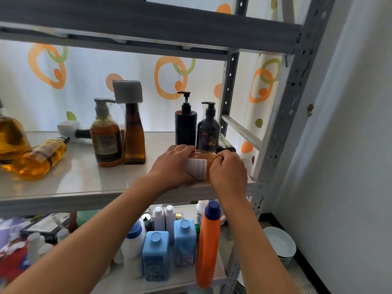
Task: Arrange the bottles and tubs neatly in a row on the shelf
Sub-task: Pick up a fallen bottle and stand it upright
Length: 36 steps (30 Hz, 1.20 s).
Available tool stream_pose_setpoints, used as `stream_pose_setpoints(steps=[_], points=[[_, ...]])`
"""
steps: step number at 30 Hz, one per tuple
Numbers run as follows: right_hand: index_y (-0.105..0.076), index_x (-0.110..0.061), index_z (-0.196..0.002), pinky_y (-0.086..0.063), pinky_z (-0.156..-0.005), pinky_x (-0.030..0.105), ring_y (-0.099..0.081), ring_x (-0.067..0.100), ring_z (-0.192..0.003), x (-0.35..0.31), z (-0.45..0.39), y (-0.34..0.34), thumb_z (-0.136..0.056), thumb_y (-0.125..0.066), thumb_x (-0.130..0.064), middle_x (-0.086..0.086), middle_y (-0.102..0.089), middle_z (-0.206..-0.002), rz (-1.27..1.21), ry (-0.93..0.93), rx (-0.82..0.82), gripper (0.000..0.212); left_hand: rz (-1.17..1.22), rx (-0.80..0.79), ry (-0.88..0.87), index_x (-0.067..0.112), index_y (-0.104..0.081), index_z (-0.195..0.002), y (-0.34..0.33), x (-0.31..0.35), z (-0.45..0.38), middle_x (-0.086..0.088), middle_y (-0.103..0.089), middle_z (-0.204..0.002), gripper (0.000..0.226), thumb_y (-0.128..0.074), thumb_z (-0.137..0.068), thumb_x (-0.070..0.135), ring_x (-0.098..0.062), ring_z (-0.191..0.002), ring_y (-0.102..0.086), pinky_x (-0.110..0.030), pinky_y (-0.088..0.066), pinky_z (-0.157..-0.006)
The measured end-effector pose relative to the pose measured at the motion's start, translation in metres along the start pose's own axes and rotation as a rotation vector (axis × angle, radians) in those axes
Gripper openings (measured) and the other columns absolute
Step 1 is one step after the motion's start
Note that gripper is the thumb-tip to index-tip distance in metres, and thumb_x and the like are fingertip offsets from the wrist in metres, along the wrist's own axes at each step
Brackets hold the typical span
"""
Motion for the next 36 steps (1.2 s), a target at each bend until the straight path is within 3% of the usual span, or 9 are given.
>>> stream_pose_setpoints(steps=[3,7,18,21,25,29,36], points=[[-0.064,-0.011,-0.114,-0.057,-0.083,0.033,-0.063,0.020,-0.097,-0.002,0.002,-0.001,-0.100,-0.044,-0.025,0.005,-0.064,-0.108,-0.010,-0.004,-0.009,0.028,-0.085,0.055,-0.018,0.024,-0.043,-0.135,0.005,0.006,0.002,0.002,-0.054,-0.132,0.082,-0.079,-0.066,0.050,-0.020,-0.119,-0.048,-0.038,-0.044,-0.096],[-0.064,-0.010,-0.112,-0.056,-0.081,0.033,-0.063,0.021,-0.096,-0.004,0.005,-0.005,-0.100,-0.043,-0.024,0.006,-0.063,-0.108,-0.020,0.005,-0.024,0.028,-0.120,0.121,-0.032,0.026,-0.052,-0.122,0.010,0.007,0.008,0.004,-0.060,-0.118,0.073,-0.076,-0.061,0.058,-0.017,-0.105,-0.052,-0.033,-0.047,-0.083],[-0.068,-0.011,-0.108,-0.057,-0.083,0.031,-0.065,0.017,-0.091,-0.037,0.022,-0.024,-0.098,-0.046,-0.029,0.006,-0.069,-0.102,-0.100,0.061,-0.093,0.031,-0.171,0.203,-0.023,0.021,-0.059,-0.108,0.036,-0.018,0.041,0.002,-0.067,-0.103,0.065,-0.069,-0.062,0.067,-0.018,-0.090,-0.058,-0.033,-0.048,-0.075],[-0.069,-0.011,-0.107,-0.053,-0.079,0.023,-0.063,0.015,-0.088,-0.054,0.032,-0.031,-0.098,-0.045,-0.027,0.005,-0.069,-0.100,-0.128,0.088,-0.128,0.031,-0.204,0.198,0.032,0.025,-0.059,-0.098,0.049,-0.037,0.054,0.005,-0.067,-0.095,0.057,-0.071,-0.059,0.065,-0.015,-0.082,-0.057,-0.031,-0.050,-0.070],[-0.068,-0.012,-0.112,-0.055,-0.089,0.029,-0.063,0.014,-0.092,-0.082,0.047,-0.045,-0.099,-0.046,-0.030,0.004,-0.069,-0.106,-0.192,0.127,-0.180,0.031,-0.181,0.225,0.126,0.026,-0.062,-0.095,0.067,-0.065,0.075,0.007,-0.069,-0.091,0.054,-0.072,-0.056,0.062,-0.014,-0.077,-0.062,-0.028,-0.050,-0.068],[-0.067,-0.012,-0.111,-0.055,-0.088,0.026,-0.062,0.013,-0.090,-0.112,0.061,-0.058,-0.099,-0.047,-0.030,0.005,-0.069,-0.104,-0.227,0.187,-0.223,0.030,-0.166,0.256,0.199,0.027,-0.063,-0.092,0.091,-0.089,0.097,0.007,-0.070,-0.088,0.052,-0.072,-0.054,0.062,-0.013,-0.068,-0.057,-0.024,-0.042,-0.061],[-0.064,-0.017,-0.109,-0.049,-0.086,0.016,-0.057,0.007,-0.089,-0.165,0.093,-0.090,-0.099,-0.048,-0.025,0.001,-0.065,-0.106,-0.390,0.283,-0.321,0.021,-0.232,0.309,0.342,0.026,-0.064,-0.094,0.134,-0.134,0.139,0.004,-0.068,-0.087,0.055,-0.069,-0.056,0.065,-0.013,-0.071,-0.055,-0.025,-0.037,-0.059]])
Point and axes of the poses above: each hand's wrist, its own z-axis away from the middle knuckle, its own y-axis out of the back of the hand, x = y × z, the point moved 6 cm from there along -z, towards the middle knuckle
